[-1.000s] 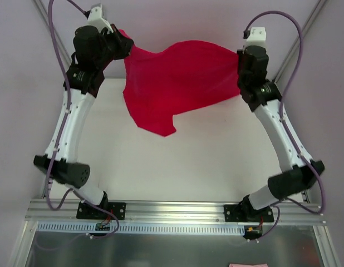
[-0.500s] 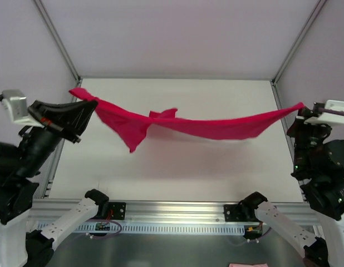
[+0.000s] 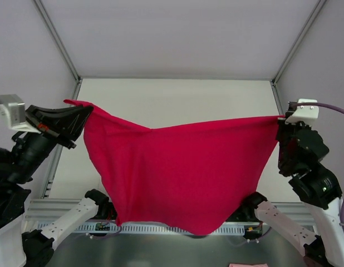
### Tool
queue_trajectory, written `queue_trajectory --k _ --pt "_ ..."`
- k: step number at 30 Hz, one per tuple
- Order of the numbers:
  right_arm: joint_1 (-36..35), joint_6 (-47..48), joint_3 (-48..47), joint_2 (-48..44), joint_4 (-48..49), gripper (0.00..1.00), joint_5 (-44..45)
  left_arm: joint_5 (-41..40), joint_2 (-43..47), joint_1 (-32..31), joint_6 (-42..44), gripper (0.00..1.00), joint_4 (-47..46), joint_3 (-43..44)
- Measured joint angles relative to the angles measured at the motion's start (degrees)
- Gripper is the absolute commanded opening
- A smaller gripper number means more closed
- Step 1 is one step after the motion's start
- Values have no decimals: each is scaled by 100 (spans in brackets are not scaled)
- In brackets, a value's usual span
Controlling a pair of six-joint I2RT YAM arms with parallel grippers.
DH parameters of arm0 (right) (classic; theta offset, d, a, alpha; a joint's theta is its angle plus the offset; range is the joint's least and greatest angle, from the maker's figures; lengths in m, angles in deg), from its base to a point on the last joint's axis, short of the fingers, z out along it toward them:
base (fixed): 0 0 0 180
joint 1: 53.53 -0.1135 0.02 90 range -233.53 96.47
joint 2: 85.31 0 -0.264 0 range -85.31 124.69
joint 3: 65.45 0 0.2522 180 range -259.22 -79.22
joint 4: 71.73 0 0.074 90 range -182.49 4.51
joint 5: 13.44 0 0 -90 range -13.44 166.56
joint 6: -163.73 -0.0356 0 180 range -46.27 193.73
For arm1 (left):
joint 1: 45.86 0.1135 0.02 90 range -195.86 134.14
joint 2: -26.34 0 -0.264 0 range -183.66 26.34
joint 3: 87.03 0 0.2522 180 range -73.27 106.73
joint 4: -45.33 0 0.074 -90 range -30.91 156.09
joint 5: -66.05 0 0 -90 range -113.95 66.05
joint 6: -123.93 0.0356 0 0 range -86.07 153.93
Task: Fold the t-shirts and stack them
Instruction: Flatten out the tshirt
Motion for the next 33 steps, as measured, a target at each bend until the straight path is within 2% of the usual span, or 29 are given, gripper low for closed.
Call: queue_trajectory --k 6,13,21,33 --pt "0 -505 133 586 -177 1 -107 -761 -516 0 291 0 -149 -772" --pt "0 -885 841 1049 -39 1 -243 -1436 -1788 2 459 0 -492 -1617" --pt "24 -984 1676 2321 1165 1 -190 -1725 -2903 39 527 0 -1202 -1644" --pt "485 -1237 1196 4953 2697 1 72 -2065 -4535 466 382 0 -2323 -1644"
